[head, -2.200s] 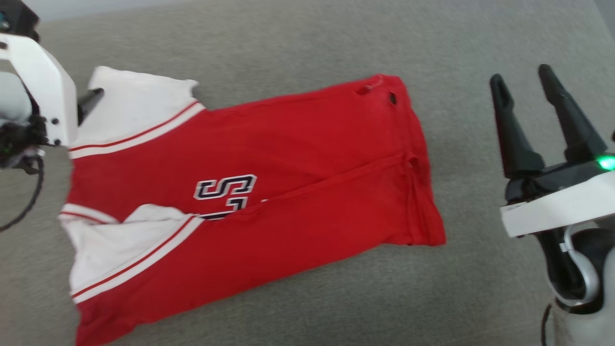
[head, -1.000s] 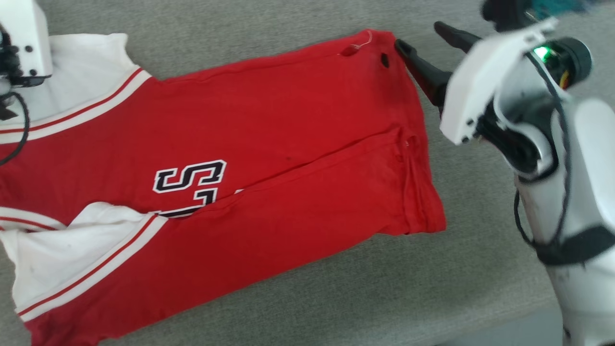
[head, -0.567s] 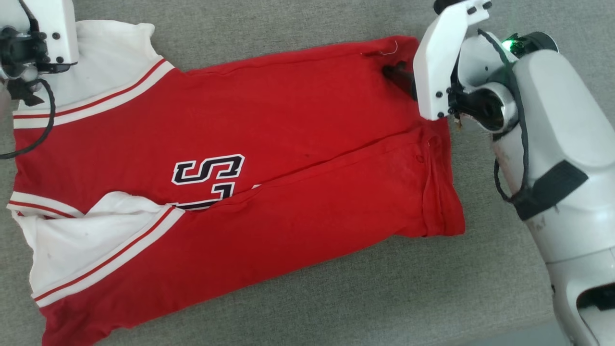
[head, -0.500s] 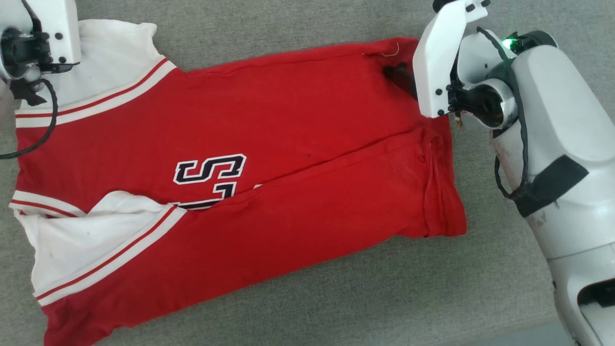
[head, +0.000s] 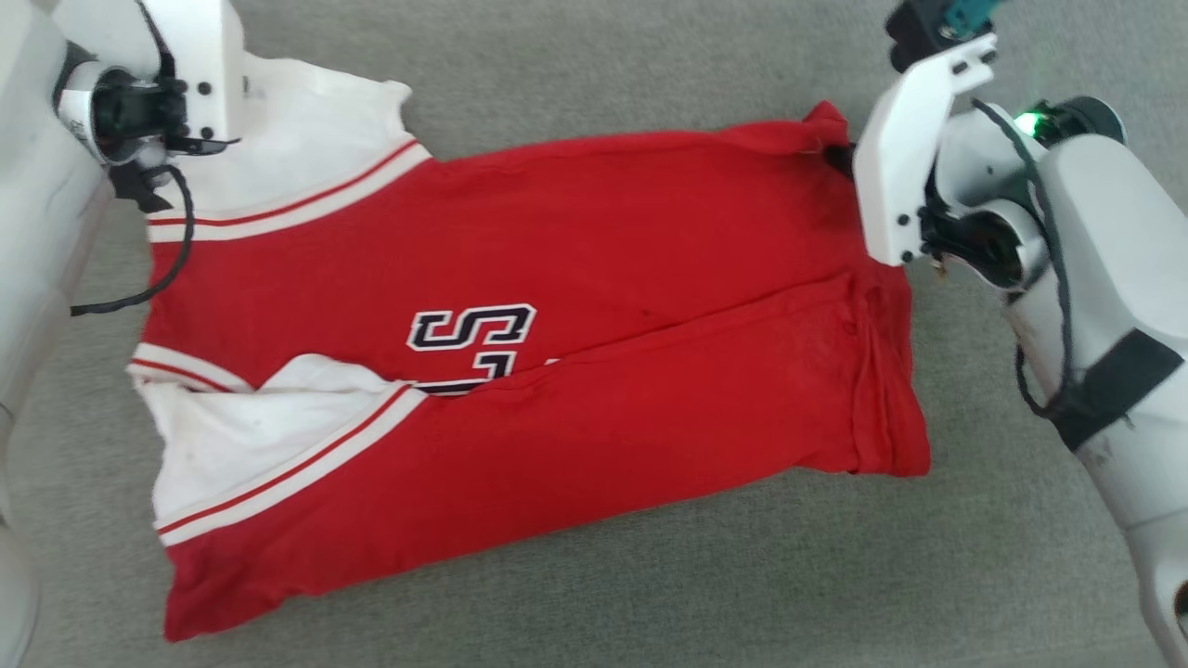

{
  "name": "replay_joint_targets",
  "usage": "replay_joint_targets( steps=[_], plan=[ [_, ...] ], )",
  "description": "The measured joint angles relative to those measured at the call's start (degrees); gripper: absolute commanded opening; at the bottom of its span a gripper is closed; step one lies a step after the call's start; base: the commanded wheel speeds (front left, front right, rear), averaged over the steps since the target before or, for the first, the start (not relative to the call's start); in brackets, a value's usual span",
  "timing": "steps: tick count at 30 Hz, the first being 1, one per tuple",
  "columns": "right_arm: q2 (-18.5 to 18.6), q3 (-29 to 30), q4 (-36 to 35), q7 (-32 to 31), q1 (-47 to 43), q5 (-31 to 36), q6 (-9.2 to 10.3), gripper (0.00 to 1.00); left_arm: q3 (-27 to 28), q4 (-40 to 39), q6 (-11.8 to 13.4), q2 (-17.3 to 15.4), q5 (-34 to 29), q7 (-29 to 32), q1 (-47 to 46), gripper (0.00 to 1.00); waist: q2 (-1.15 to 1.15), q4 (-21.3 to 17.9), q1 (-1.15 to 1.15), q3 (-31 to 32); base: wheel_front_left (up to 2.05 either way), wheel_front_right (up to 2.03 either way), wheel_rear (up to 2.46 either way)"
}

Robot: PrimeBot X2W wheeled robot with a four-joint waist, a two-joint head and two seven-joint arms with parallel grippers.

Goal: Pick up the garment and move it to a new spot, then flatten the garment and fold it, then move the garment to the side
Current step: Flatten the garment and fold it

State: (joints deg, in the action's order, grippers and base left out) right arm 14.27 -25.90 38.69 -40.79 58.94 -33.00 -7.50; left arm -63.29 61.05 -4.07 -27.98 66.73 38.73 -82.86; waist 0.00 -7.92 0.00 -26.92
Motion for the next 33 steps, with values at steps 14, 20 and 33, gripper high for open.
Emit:
replay_joint_targets(
  steps=[14,20,33],
  plan=[
    [9.12,2.07,-9.93,9.35,-10.34,-1.37,0.0,0.0,0.21,-8.43,-1.41,-1.32,1.97,2.18,3.59,0.0,0.0,6.15,0.0,7.6,0.0,0.0,0.0],
    [11.65,6.25,-16.34,10.58,-17.32,-2.21,0.0,0.0,-0.13,-18.59,1.16,-5.01,2.35,2.89,7.81,0.0,0.0,8.61,0.0,10.06,0.0,0.0,0.0],
    [11.27,19.2,-34.93,1.94,-38.54,-0.41,0.0,0.0,-2.32,-58.54,20.52,-21.28,4.71,7.81,22.76,0.0,0.0,11.54,0.0,12.39,0.0,0.0,0.0]
  ],
)
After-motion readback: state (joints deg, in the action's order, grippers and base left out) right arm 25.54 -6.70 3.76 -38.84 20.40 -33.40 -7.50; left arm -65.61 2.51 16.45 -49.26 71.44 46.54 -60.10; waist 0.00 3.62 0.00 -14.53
